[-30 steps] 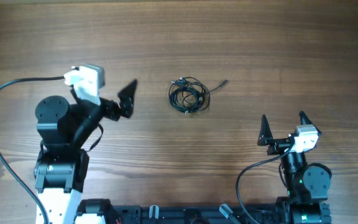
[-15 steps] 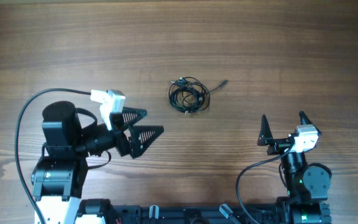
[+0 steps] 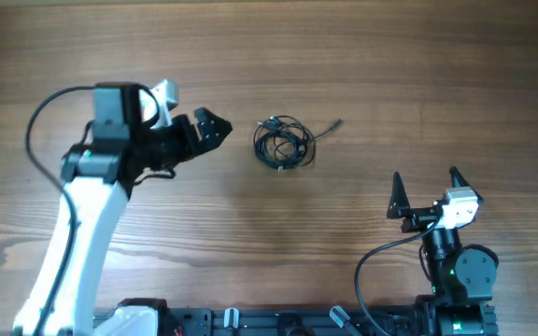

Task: Untangle cables
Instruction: 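Move both grippers forward toward the black cable bundle, then lower the right gripper onto the cable bundle and grasp a cable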

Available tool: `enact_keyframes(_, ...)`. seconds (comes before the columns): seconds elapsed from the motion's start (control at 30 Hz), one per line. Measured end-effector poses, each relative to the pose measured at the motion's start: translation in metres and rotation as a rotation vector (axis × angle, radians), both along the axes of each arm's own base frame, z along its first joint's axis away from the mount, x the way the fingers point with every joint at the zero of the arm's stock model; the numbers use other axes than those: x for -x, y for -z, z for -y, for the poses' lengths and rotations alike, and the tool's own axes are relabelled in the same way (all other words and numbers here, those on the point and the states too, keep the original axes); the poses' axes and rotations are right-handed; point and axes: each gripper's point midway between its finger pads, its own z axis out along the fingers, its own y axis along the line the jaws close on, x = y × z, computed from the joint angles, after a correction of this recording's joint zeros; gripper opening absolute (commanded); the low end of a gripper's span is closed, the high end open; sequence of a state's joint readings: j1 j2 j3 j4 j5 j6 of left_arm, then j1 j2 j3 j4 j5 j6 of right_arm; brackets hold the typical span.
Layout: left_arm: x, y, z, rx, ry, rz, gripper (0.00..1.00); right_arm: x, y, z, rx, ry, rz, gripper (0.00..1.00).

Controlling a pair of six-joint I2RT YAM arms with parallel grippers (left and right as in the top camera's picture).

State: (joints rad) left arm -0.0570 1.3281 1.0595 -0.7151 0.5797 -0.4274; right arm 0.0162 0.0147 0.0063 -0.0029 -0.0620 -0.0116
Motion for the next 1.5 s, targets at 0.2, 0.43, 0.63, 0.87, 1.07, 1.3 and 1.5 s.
enact_keyframes(0.2, -0.01, 0.027, 0.001, 0.064, -0.108, -0.16, 1.0, 0.001, -0.018, -0.006, -0.041, -0.037, 0.07, 1.0)
enact_keyframes(0.43, -0.018, 0.025, -0.002, 0.058, -0.144, -0.135, 1.0, 0.02, -0.065, -0.049, -0.438, -0.349, 0.162, 1.0)
enact_keyframes(0.63, -0.026, 0.024, -0.007, 0.034, -0.165, -0.101, 0.99, 0.036, -0.106, -0.058, -0.357, -0.409, 0.229, 1.0)
enact_keyframes(0.87, -0.018, 0.032, 0.02, -0.025, -0.1, -0.103, 1.0, 0.046, -0.169, -0.055, -0.187, -0.336, -0.025, 1.0)
enact_keyframes(1.07, -0.014, 0.05, 0.02, -0.178, -0.163, -0.12, 1.0, -0.013, -0.195, -0.1, -0.175, -0.621, -0.308, 1.0)
enact_keyframes(1.3, -0.018, 0.072, 0.013, -0.23, -0.193, -0.169, 1.0, -0.037, -0.176, -0.152, -0.417, -1.113, -0.513, 1.0)
enact_keyframes(1.5, -0.022, 0.071, 0.014, -0.225, -0.194, -0.156, 1.0, -0.06, -0.077, -0.185, -0.487, -0.813, -0.943, 1.0)
